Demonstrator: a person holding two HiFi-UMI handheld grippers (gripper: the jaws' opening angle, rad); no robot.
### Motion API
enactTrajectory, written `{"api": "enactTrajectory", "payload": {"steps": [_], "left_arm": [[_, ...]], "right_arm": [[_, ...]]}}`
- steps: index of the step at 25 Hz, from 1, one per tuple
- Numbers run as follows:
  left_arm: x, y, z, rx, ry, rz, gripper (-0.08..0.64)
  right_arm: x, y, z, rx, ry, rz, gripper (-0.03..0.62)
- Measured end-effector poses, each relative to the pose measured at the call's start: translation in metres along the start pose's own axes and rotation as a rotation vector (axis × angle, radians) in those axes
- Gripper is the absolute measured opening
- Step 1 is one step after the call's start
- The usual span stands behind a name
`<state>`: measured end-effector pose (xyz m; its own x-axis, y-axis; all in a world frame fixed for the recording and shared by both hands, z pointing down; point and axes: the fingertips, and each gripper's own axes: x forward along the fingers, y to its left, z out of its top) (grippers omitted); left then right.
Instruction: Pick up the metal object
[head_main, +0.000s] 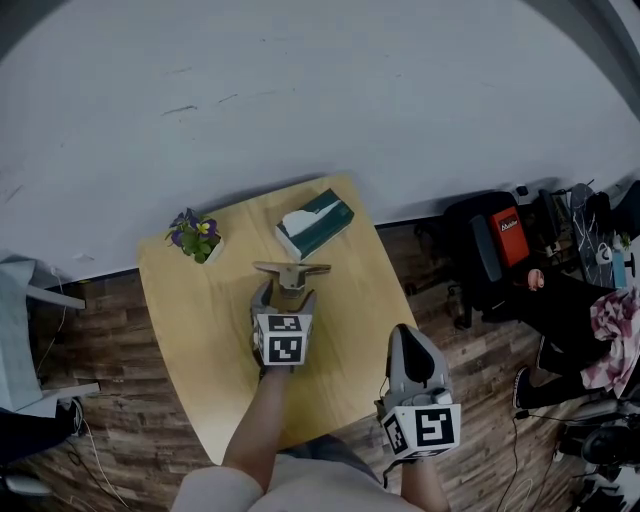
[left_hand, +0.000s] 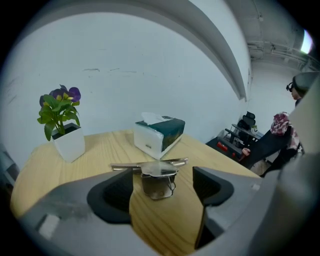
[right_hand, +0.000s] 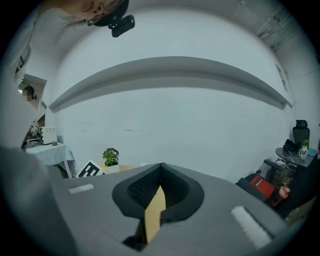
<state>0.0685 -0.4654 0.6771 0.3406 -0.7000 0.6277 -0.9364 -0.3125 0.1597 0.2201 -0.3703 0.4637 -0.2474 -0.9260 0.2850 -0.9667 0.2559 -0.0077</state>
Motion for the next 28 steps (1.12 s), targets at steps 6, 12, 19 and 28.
{"api": "enactTrajectory", "payload": {"steps": [6,12,19,28], "left_arm": [[0.013,0.003,-0.007,-0.003,0.014,0.052,0.380],[0.027,0.008,-0.002,-0.003,0.024,0.083,0.380],[0.036,0.013,-0.010,-0.018,0.051,0.105,0.380],[0.040,0.013,-0.014,0.051,0.076,0.145,0.370]], "right_arm": [[-0.002,-0.008,-0.005,-0.002,0.022,-0.018,0.002],[-0.006,-0.012,-0.015,-0.005,0.052,-0.033,0.002],[-0.004,-0.012,-0.018,-0.009,0.070,-0.037,0.002],[-0.005,-0.011,-0.021,-0.019,0.080,-0.033,0.002]]}}
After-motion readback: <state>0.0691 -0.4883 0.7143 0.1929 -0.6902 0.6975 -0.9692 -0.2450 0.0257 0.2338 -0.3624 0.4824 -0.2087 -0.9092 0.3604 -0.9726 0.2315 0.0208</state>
